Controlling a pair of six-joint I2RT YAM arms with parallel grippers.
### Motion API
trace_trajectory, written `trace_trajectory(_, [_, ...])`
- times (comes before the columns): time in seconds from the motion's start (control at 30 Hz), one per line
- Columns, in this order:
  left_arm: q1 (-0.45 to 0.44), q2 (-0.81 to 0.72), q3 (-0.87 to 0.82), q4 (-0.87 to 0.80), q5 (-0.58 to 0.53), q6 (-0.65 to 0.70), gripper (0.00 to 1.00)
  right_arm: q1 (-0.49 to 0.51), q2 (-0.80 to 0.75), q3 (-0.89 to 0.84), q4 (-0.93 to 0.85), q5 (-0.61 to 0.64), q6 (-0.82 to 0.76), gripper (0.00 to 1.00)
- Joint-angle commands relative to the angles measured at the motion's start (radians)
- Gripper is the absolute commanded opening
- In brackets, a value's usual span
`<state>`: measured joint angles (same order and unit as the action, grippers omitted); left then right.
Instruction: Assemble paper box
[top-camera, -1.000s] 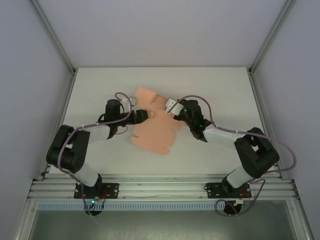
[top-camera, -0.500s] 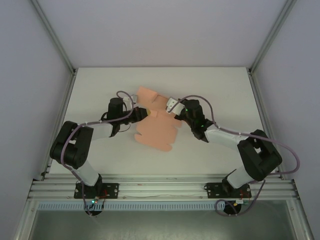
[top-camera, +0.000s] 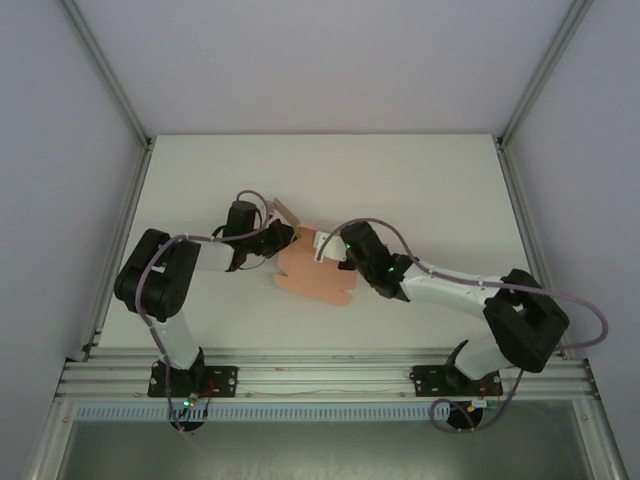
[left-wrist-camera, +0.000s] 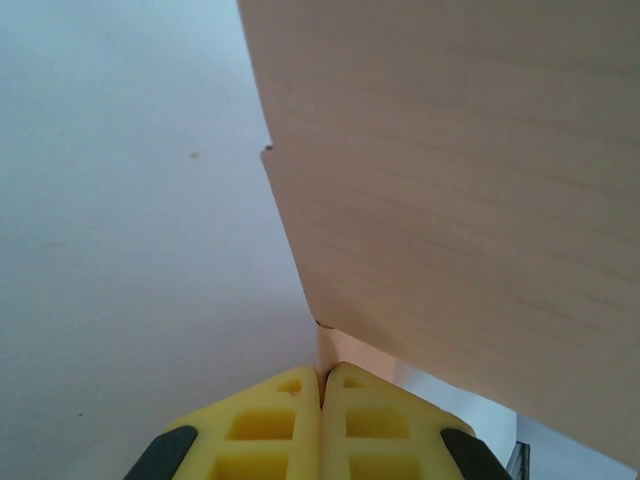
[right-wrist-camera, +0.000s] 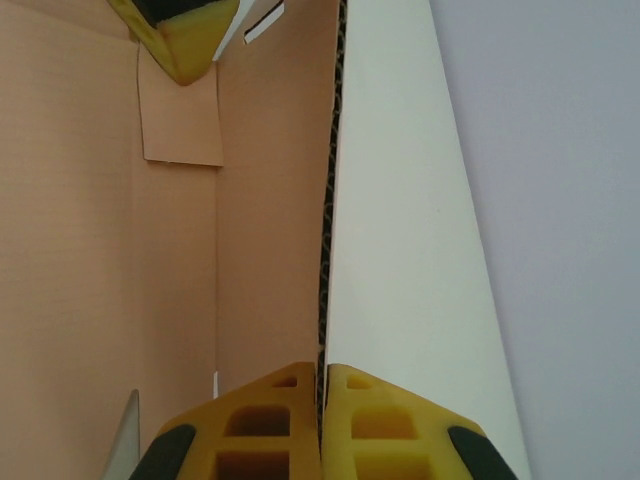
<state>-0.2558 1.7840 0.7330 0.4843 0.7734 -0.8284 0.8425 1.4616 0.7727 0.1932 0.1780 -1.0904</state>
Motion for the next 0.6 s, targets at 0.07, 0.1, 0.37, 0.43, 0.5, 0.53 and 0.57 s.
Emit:
trace_trajectory(0.07, [-0.015, -0.012, 0.025, 0.029, 0.009, -0.051, 0.08, 0.045, 0.075, -0.003, 0.078, 0.126, -0.065, 0.0])
trace_trajectory(0.1, [-0.012, -0.02, 0.021, 0.006, -0.001, -0.041, 0.13, 0.043, 0.085, -0.001, 0.086, 0.143, -0.072, 0.0])
trace_trajectory(0.37, [0.04, -0.194, -0.009, -0.318, -0.158, 0.15, 0.51, -0.039, 0.102, 0.017, 0.213, 0.229, -0.173, 0.0])
trace_trajectory(0.43, [0.051, -0.244, -0.004, -0.387, -0.205, 0.203, 0.59, -0.051, 0.1, 0.017, 0.241, 0.217, -0.221, 0.0])
trace_trajectory(0.5, [0.063, -0.29, 0.012, -0.448, -0.237, 0.256, 0.7, -0.063, 0.1, 0.015, 0.269, 0.197, -0.258, 0.0])
trace_trajectory(0.53, [0.068, -0.306, 0.024, -0.468, -0.243, 0.284, 0.75, -0.067, 0.097, 0.015, 0.275, 0.182, -0.269, 0.0])
trace_trajectory(0.57, [0.075, -0.322, 0.04, -0.487, -0.245, 0.331, 0.82, -0.073, 0.09, 0.016, 0.271, 0.161, -0.277, 0.0])
